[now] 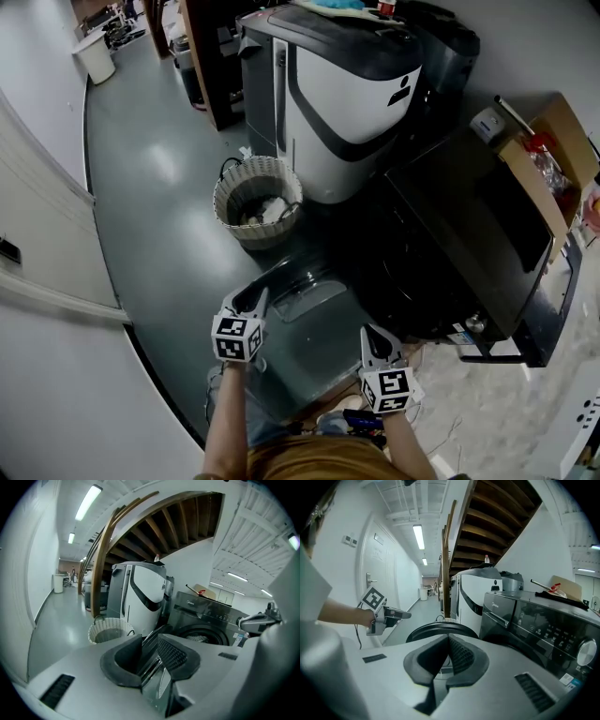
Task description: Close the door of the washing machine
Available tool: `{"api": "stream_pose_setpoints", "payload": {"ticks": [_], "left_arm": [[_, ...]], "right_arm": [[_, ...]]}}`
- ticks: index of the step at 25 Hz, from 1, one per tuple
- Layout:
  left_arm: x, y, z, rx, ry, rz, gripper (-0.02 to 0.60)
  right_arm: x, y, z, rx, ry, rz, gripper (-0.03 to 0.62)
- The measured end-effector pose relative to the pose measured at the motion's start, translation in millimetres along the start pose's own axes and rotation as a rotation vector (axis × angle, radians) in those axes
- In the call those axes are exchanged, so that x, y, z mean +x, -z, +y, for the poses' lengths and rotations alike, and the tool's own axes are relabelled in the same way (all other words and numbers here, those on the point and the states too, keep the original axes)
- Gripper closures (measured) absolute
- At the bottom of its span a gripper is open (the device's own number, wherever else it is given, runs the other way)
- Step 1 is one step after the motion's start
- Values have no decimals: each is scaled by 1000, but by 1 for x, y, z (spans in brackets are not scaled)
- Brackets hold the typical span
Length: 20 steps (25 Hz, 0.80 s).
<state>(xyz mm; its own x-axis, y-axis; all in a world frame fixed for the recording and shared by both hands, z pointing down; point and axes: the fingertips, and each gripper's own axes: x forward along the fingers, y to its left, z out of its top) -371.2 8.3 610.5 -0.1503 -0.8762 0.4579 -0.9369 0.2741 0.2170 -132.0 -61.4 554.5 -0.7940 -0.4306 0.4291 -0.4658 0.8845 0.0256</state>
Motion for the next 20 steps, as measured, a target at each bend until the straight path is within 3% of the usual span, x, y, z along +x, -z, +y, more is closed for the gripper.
{"api": "stream_pose_setpoints", "payload": {"ticks": [8, 20], "left_arm": [[34, 27, 22, 40, 80, 119, 459], [67, 53, 36, 59, 116, 189, 413]], "right_arm": [[19, 20, 25, 1, -44, 66, 583], [24, 46, 23, 29, -68, 135, 583]]}}
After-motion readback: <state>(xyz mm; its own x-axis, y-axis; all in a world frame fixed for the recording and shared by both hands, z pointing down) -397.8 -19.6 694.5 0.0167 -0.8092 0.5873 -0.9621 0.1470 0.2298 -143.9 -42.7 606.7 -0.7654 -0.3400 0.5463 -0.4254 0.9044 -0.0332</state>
